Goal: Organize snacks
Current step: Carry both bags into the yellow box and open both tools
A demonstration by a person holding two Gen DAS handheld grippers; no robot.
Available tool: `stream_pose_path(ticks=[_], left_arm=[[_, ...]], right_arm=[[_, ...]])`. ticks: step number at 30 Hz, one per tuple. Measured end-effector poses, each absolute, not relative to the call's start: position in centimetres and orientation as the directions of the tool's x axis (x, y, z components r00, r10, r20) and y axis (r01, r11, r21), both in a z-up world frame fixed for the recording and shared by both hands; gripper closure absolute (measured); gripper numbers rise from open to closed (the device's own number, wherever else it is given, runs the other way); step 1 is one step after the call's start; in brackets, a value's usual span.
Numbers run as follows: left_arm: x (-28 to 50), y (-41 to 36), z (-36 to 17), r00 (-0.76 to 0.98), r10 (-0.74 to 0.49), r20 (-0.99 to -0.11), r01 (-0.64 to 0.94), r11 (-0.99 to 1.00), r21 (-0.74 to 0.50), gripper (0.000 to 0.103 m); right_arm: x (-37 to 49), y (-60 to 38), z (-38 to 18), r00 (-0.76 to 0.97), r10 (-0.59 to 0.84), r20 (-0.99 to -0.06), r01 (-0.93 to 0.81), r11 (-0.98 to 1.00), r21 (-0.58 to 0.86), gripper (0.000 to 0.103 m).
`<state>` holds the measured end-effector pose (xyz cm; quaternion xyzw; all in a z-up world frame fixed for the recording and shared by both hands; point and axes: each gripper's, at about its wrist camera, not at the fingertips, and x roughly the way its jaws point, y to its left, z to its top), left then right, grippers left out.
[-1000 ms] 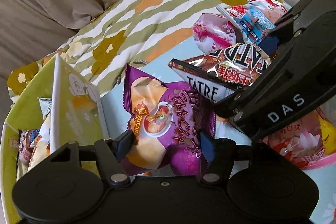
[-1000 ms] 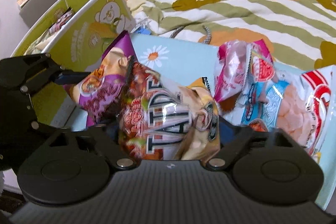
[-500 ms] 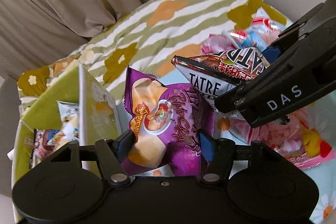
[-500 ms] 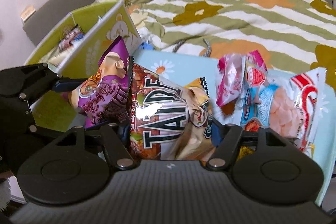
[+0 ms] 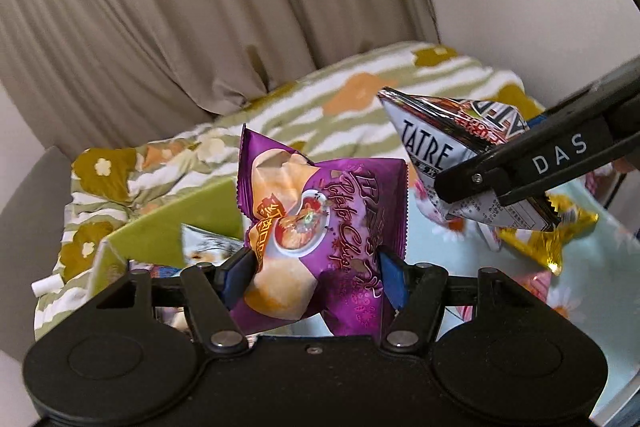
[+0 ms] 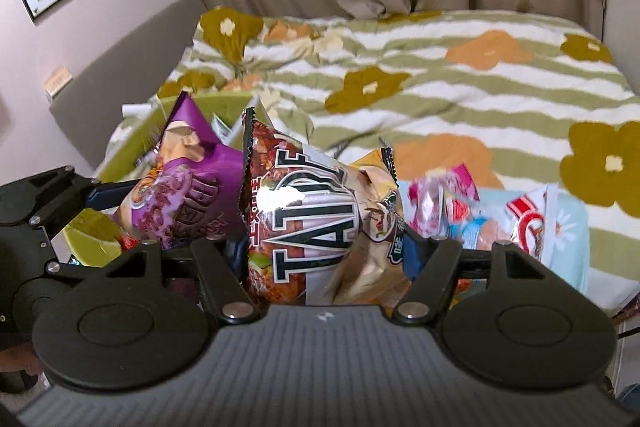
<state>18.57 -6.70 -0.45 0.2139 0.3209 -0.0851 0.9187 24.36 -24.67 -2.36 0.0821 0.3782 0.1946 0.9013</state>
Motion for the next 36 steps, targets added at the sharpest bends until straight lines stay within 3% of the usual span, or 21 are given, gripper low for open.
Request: stream_pose_path(ticks=[13,21,29,32,33,34,36], left_arm=[[17.1,3.7,4.5,0.819,0.073,-0.569,0.097,0.960,0.263,0.033],[17.5,10.9,3.7,0.779,0.094,-0.619,0.055,0.974,0.218,0.033],[19.0,16.7,1.0,0.727,0.032,-0.686,0.091,0.986,0.142,0.032],[19.7,18.0,0.2,0.711,-0.009,-0.703,0.115,0.988,0.104,0.025],[19.9,18.4,0.1,0.706,-0.024,-0.708,0.124,0.988,0.090,0.012],[20.1,18.8,0.0,0.703,-0.041,-0.710,0.136,0.988,0.078,0.005],[19.9,19.3,0.0,0.712,-0.060,-0.699,0.153,0.986,0.072,0.000]], right_arm=[[22.6,-17.0,3.4,0.682,0.466,-0.564,-0.377,0.885,0.275,0.020],[23.4,-8.7,3.5,0.656,0.492,-0.573,-0.396,0.870,0.293,0.020],[24.0,-1.4,1.7,0.638,0.455,-0.621,-0.357,0.890,0.285,0.020],[24.2,0.0,0.9,0.641,0.429,-0.637,-0.322,0.903,0.284,0.020],[24.3,0.5,0.8,0.644,0.416,-0.642,-0.307,0.909,0.281,0.020],[24.3,0.8,0.6,0.647,0.406,-0.646,-0.295,0.914,0.279,0.020],[24.2,1.5,0.4,0.657,0.378,-0.652,-0.267,0.926,0.268,0.020]])
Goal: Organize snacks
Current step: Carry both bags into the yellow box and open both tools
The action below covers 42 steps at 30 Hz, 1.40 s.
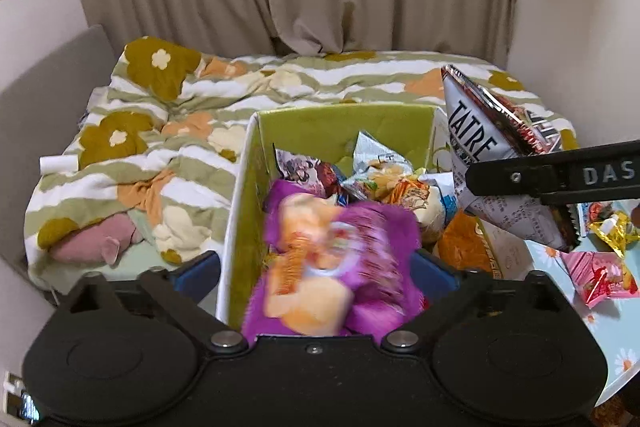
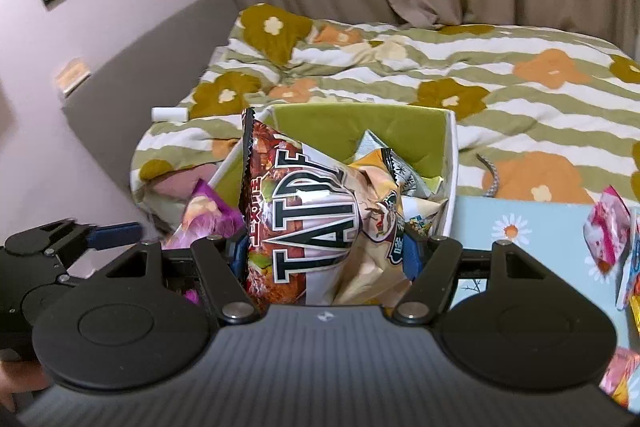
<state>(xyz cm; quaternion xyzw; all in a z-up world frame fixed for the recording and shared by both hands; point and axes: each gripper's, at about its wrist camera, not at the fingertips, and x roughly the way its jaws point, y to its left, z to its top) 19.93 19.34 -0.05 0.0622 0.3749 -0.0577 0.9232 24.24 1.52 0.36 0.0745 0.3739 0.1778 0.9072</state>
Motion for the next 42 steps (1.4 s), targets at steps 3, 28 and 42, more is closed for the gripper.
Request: stream_pose_path(ticks=[3,28,42], left_arm=[[19.9,20.3,-0.1,0.709,-0.082,-0.700,0.173,0.983,0.060,0.000],[21.9,23.7,2.4,0.749,-0.040,-0.661,0.097,0.994,0.051,0.000],[20.8,23.1,2.5,0.757,-0.028,-0.653,0.078,0.996,0.047,0.000]], right_arm=[[24.2,2.1,0.1,0.671,0.340,-0.659,-0.229,0.940,0.252,0.020],[30.7,5.4,0.7,0.700,0.295,-0.651,-0.233,0.955,0.183,0.000],[28.7,4.1,0.7,0.751,0.321,-0.577,-0.248,0.947,0.203,0.000]])
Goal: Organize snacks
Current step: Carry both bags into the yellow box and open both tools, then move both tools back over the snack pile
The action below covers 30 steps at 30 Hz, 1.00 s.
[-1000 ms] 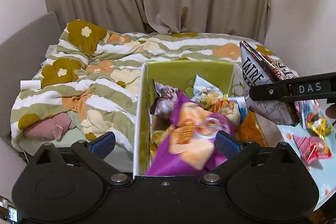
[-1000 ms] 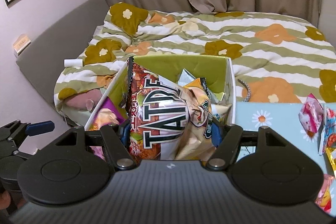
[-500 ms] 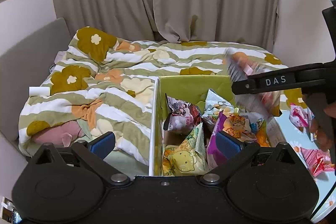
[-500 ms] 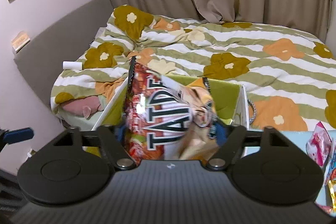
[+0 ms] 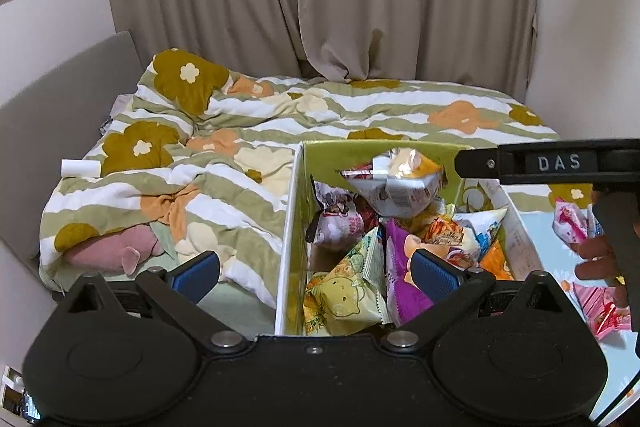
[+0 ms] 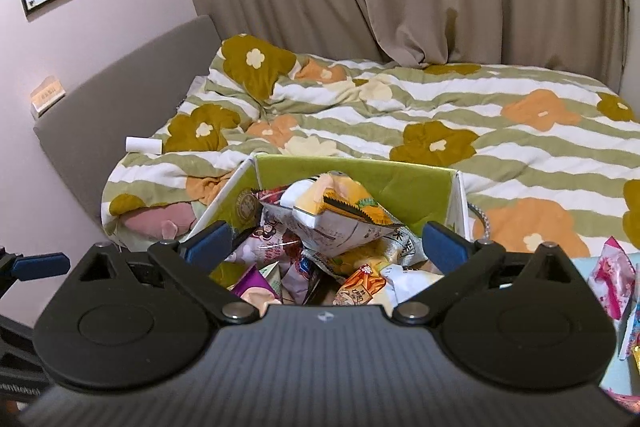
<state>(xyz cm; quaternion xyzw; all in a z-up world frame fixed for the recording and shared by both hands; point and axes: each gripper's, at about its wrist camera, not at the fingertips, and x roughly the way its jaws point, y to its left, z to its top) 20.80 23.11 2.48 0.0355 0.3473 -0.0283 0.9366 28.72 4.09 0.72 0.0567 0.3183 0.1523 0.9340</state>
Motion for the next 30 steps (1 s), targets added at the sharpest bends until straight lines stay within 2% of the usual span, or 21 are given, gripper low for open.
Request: stream_pose_path(ticks=[8,16,30], left_arm=[[19.6,22.8,3.7,0.777,-0.033,-0.629,0.086,0.995,0.055,0.000],[17.9,20.9,5.4,0.801,-0.082,-0.593,0.151,0.986,0.067,0.000],[15.4,9.6,6.5,0.790,-0.207,-0.577,0.274,0.961,0.030,0.000]], right_arm=[[26.2,2.9,2.2,0.779,0.306,-0.547,-0.229,0.951,0.206,0.000],[22.2,0.7,4.3,0.817,0.234,-0.527,-0.159,0.970,0.184,0.000],[15.6,-11.5,5.9,0.856,0.110,-0.506,-0.043,0.989,0.141,0.000]])
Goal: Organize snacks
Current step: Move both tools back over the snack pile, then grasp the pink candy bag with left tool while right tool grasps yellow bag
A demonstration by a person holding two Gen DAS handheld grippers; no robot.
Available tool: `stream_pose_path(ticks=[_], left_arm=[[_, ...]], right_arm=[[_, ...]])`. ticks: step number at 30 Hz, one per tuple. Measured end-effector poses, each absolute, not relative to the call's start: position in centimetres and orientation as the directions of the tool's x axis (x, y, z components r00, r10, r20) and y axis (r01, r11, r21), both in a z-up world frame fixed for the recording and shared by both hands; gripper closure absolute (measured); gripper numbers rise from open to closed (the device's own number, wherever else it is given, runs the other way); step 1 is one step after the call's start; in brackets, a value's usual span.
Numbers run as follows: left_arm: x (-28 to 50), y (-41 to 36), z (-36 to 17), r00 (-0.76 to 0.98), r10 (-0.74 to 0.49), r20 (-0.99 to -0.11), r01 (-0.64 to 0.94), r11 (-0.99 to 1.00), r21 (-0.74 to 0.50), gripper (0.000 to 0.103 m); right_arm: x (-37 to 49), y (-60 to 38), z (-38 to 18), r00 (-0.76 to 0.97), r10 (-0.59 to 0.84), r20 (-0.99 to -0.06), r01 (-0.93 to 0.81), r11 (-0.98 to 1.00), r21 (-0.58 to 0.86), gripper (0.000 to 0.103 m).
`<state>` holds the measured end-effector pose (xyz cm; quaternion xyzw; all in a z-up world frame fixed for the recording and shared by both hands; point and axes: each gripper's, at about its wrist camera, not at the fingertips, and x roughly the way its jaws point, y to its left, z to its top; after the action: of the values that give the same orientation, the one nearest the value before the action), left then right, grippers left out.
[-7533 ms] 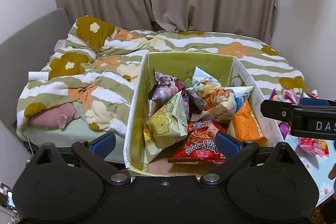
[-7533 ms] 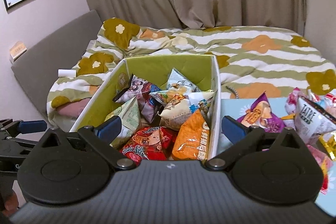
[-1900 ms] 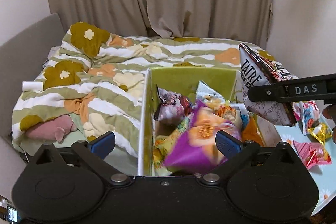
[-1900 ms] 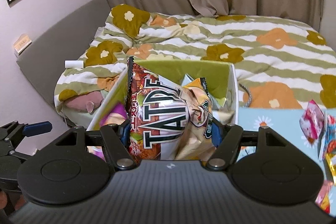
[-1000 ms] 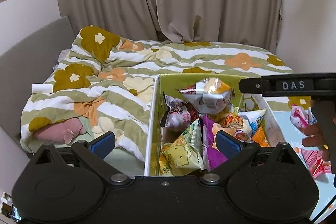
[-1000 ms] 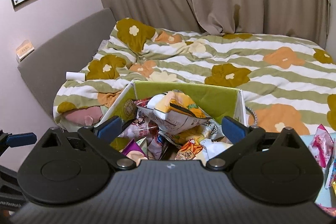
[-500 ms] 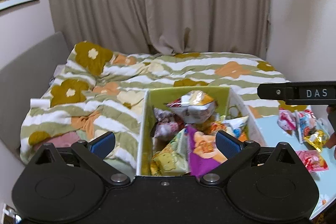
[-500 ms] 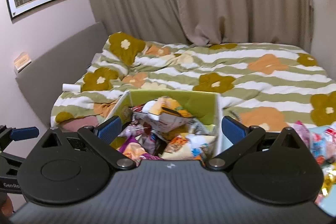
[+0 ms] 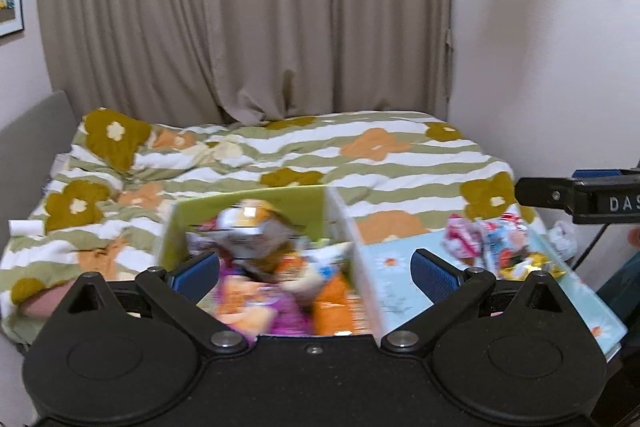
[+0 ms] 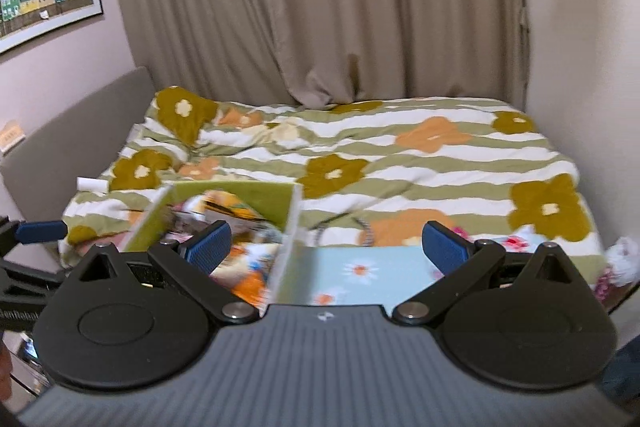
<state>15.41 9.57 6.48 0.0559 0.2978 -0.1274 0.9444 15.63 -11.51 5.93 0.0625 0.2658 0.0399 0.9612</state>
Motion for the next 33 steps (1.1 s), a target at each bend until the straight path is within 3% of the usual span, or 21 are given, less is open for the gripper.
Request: stream_pose_path(ticks=[10,20,33], left_arm=[[15.8,-2.8,2.6,0.689,-0.268,-0.674,0.341,0.940,-0.024,0.000],[17.6,-12.7,-5.2,0.552,-0.296,-0.779,0.387,0.919,-0.075,0.000],[21.1,-16.2,-14.1,0.437,-0.224,-0.871,0.367,0.929,-0.054,0.000]], right_arm=[[13.5,-24.3,2.5,0.819,0.055,-0.570,0.023,0.992,0.128,0.000],[15.6,-33.0,-3.6,0.748,0.100,-0.656,-0.015,0.991,0.134,0.000],[21.0,-34.9,-11.4,0.667,0.160,-0.727,-0.093,0.987,0.132,0.000]])
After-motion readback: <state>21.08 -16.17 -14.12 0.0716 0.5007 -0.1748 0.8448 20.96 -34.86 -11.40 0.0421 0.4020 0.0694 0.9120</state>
